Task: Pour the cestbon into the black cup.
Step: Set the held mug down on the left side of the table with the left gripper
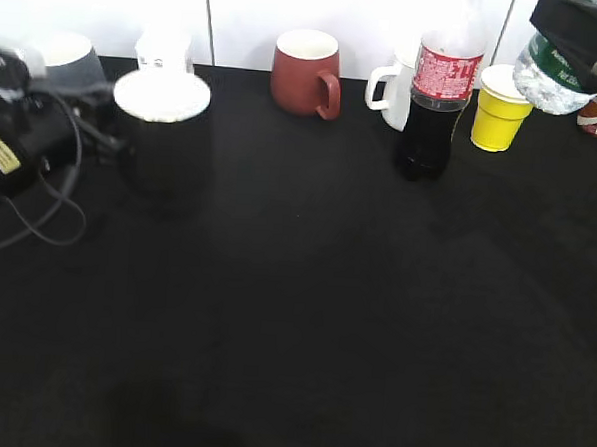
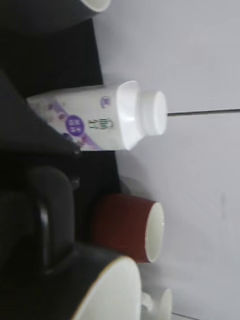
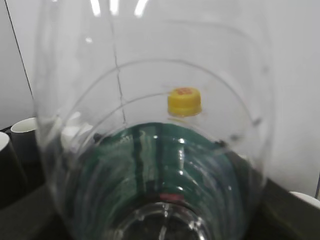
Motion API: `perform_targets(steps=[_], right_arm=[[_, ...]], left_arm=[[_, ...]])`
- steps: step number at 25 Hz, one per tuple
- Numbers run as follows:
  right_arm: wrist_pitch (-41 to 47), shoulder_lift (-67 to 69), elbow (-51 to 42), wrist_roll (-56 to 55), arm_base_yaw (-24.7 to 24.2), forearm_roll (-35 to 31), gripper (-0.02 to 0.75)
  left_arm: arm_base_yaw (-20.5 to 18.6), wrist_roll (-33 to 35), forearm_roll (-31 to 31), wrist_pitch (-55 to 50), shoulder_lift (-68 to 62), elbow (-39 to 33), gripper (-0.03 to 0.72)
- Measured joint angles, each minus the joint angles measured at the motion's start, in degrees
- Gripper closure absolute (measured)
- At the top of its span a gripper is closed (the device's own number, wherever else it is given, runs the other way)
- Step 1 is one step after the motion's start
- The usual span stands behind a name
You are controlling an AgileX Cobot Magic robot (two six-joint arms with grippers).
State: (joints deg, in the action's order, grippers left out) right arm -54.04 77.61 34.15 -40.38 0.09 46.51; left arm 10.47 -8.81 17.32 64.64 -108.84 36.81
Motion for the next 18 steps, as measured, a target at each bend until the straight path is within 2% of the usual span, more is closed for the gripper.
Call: perform_targets(steps=[7,11,12,15,16,18], right_arm=[[0.00,0.00,0.00,-0.07,0.00,0.00,0.244],[0.00,0.00,0.00,-0.13,0.00,0.00,0.244],[0.00,0.00,0.00,-0.13,0.00,0.00,0.244],[0.00,0.00,0.00,-0.13,0.00,0.00,0.244],[0.00,0.00,0.00,-0.13,0.00,0.00,0.244],[2.00,0.00,0.00,-0.13,0.00,0.00,0.244]], left_arm=[[0.00,1.39,-3.08,1.58,-10.87,7.93,0.621],[0.00,0.58,-3.54,4.19,-13.24,8.57,0.621],[0.00,0.58,-3.54,4.19,-13.24,8.33,0.592],[0.00,0.58,-4.59,4.99,-11.75,3.90,0.389],[0.00,0.58,-5.40,5.30,-10.75,2.02,0.349],[0.00,0.58,-8.03,5.17,-8.39,-2.45,0.322]])
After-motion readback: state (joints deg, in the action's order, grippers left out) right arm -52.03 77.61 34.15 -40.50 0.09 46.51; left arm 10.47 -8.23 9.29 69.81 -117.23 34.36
